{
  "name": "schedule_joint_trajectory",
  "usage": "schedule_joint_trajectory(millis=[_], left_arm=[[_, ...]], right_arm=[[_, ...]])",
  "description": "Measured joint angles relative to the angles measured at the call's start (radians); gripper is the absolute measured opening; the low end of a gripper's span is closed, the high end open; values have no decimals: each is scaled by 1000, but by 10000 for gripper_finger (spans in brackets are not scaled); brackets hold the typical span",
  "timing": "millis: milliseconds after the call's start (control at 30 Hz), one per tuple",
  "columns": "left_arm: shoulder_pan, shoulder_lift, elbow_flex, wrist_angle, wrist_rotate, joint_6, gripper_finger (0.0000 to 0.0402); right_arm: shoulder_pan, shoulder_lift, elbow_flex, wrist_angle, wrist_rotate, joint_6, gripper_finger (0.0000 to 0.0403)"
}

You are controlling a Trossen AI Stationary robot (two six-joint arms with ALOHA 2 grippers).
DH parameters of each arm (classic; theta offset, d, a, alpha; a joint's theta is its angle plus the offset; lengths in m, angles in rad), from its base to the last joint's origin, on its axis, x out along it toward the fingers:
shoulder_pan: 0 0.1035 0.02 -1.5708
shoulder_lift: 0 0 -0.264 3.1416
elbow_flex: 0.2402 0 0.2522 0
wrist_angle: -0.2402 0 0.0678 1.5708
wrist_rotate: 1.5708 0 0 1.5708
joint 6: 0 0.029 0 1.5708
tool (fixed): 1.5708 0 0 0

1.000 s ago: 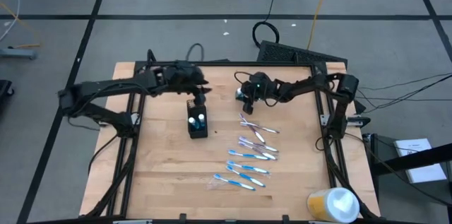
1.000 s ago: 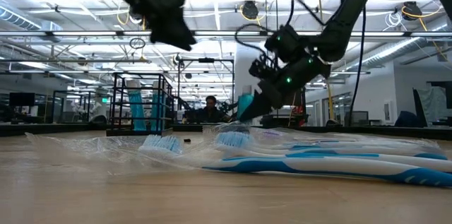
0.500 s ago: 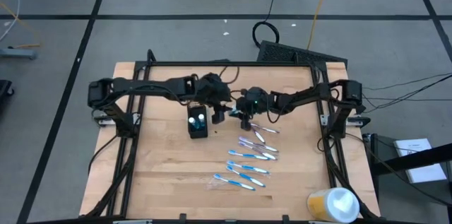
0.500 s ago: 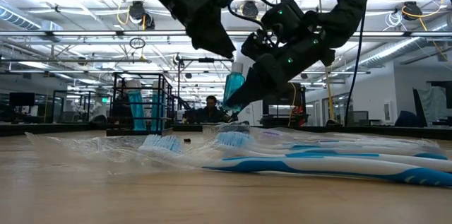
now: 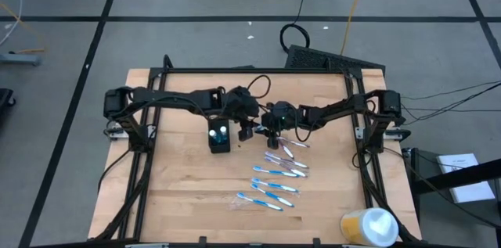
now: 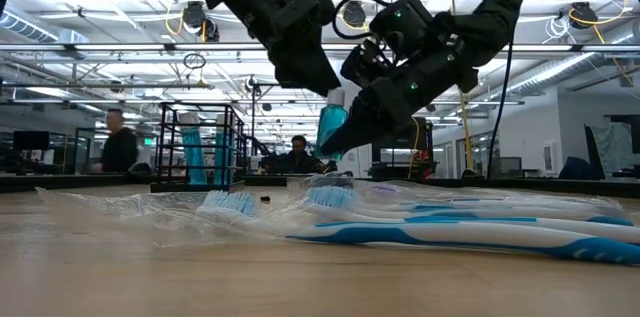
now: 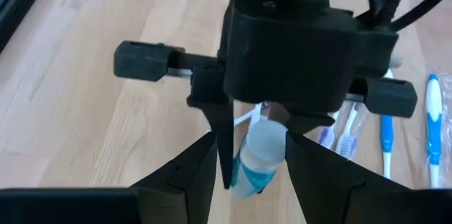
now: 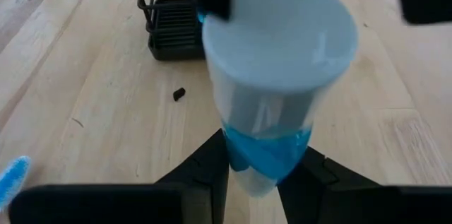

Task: Pick & Place toothbrushing station
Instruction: Put the mouthwash into the black organizer

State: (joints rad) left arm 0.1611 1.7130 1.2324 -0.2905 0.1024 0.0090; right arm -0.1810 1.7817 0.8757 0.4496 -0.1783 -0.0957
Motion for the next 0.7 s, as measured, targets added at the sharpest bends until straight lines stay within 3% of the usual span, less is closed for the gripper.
schedule_joint_trajectory(millis=[700], left_arm=[[-8, 31, -3, 16, -18, 12, 172]], right_arm=[[-1, -1, 1, 10, 25, -6, 89]])
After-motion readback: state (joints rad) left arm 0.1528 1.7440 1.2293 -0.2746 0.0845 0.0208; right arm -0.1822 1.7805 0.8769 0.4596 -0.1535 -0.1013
